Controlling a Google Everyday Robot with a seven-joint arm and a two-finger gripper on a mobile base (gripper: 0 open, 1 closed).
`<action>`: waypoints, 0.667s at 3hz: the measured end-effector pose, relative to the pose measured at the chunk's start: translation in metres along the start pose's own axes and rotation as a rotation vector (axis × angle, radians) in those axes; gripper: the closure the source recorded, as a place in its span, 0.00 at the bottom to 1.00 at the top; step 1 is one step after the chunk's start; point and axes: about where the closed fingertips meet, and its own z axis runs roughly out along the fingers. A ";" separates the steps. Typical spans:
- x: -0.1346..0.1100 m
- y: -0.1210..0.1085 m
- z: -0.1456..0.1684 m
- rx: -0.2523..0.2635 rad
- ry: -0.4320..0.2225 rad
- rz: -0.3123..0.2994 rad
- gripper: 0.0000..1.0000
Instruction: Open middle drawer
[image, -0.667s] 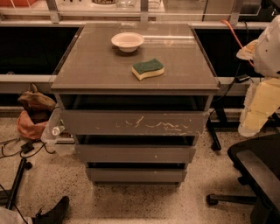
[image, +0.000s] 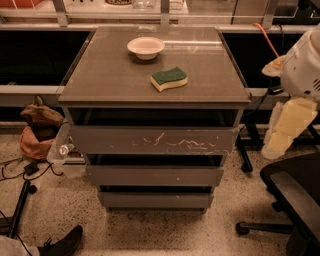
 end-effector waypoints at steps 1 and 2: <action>-0.003 -0.002 0.078 -0.081 -0.172 0.000 0.00; -0.015 -0.008 0.165 -0.128 -0.357 -0.003 0.00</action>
Offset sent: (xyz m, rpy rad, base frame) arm 0.0844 0.0657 -0.2233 0.5553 0.0150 0.1669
